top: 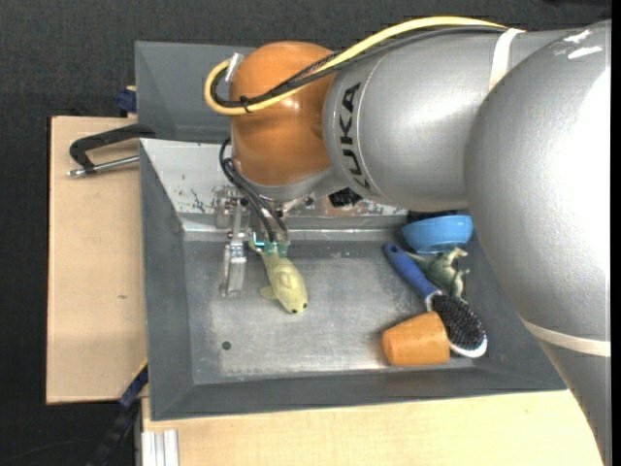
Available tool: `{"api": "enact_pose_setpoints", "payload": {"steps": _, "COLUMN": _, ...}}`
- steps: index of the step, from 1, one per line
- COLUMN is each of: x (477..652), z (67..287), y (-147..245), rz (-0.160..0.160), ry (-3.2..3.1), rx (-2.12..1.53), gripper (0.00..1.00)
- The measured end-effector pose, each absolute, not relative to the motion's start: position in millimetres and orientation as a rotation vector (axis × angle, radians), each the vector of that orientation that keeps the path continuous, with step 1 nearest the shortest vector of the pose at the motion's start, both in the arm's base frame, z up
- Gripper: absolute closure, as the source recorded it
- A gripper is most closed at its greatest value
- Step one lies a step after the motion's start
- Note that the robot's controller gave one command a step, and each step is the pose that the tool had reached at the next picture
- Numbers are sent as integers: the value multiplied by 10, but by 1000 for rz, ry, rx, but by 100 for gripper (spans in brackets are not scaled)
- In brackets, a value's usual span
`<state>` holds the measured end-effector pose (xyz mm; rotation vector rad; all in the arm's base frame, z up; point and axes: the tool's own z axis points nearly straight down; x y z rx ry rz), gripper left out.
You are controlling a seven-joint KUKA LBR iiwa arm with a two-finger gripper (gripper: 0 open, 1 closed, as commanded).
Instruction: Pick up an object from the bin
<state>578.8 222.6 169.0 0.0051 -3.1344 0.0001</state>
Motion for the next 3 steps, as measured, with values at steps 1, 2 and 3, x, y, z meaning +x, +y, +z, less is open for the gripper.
{"api": "enact_pose_setpoints", "payload": {"steps": 1, "x": 5950, "z": 672, "y": 1307, "rz": 3, "ry": -3138, "rx": 68, "gripper": 0}}
{"api": "enact_pose_setpoints", "payload": {"steps": 2, "x": 5892, "z": 1023, "y": 1043, "rz": -1, "ry": -3141, "rx": -114, "gripper": 0}}
{"api": "enact_pose_setpoints", "payload": {"steps": 3, "x": 5858, "z": 1011, "y": 1080, "rz": -2, "ry": -3123, "rx": -335, "gripper": 0}}
